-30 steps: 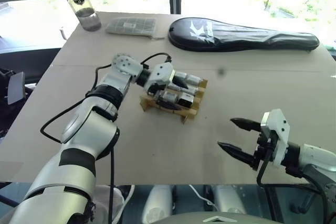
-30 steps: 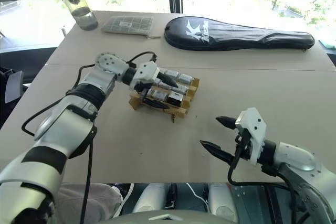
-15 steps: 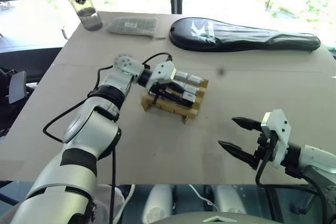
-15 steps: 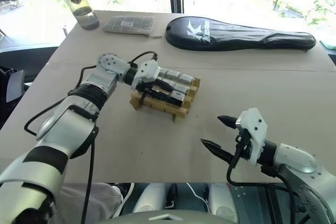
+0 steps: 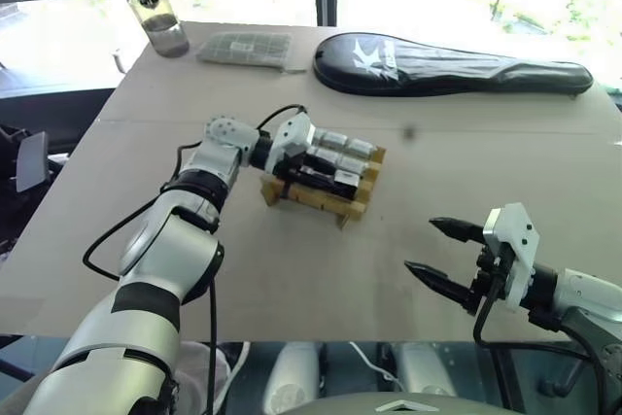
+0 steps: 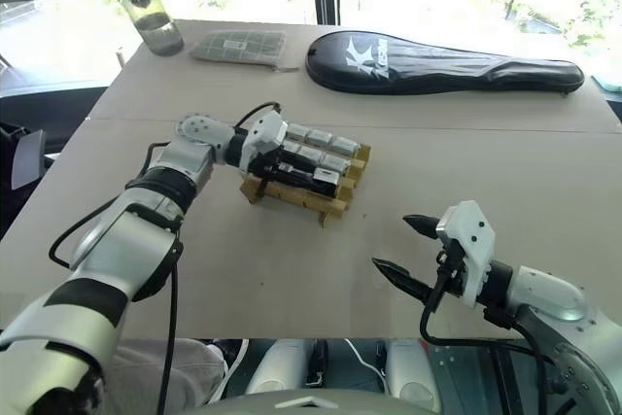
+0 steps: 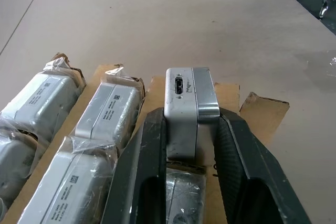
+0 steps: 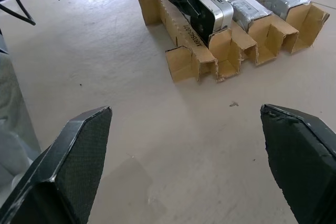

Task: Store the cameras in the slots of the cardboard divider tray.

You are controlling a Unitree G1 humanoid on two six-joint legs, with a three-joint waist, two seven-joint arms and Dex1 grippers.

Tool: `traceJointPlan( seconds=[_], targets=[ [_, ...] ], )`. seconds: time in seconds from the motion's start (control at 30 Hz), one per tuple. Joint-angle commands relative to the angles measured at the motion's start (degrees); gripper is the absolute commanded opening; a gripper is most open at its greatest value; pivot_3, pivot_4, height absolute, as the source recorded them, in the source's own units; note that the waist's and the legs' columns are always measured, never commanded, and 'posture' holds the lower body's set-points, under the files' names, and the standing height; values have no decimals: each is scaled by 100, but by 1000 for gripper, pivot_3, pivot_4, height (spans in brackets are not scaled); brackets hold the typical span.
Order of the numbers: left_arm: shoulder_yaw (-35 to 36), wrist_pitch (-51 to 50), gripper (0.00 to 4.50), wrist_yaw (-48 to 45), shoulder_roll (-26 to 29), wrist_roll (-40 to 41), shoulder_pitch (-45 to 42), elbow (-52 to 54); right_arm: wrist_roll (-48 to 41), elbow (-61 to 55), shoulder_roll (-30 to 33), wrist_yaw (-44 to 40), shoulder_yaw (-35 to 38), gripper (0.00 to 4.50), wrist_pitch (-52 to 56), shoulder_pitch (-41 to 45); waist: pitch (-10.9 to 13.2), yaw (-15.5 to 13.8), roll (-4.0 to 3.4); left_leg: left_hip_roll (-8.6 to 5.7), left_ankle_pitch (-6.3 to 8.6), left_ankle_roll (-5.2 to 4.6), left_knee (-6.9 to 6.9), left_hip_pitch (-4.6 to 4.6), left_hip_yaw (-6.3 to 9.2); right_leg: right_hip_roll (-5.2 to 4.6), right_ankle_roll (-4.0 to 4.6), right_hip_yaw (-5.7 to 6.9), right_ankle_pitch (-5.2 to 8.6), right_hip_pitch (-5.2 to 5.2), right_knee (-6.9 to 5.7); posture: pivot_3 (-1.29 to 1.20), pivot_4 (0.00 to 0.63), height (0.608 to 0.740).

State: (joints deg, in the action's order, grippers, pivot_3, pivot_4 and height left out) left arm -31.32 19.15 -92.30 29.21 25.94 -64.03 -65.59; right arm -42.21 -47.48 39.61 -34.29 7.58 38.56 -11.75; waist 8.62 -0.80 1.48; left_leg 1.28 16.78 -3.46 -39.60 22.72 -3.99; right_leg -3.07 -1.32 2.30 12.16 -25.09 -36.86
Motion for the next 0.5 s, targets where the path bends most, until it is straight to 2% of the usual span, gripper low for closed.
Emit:
traceJointPlan(
  seconds=[0.03,0.13,0.5],
  targets=[
    [183,310,672,-20,-34,-242,-85,-192,-112,-251,44,47,121,4500,-26,-4,0,0,0,0,0,0,0,-2,0,0,0,0,0,1,0,0,150,740],
    [467,507,672,-20,-172,-407,-142,-367,-127,-266,32,76,102,4500,-22,-3,-1,-1,1,1,1,-2,-1,-15,3,1,0,3,0,16,-1,0,150,740],
    [693,370,672,-20,-257,-944,-277,-530,-173,-327,24,184,87,4500,-10,-29,-3,-2,3,3,10,-17,-38,-25,16,-1,-1,13,0,47,-3,0,150,740]
  ],
)
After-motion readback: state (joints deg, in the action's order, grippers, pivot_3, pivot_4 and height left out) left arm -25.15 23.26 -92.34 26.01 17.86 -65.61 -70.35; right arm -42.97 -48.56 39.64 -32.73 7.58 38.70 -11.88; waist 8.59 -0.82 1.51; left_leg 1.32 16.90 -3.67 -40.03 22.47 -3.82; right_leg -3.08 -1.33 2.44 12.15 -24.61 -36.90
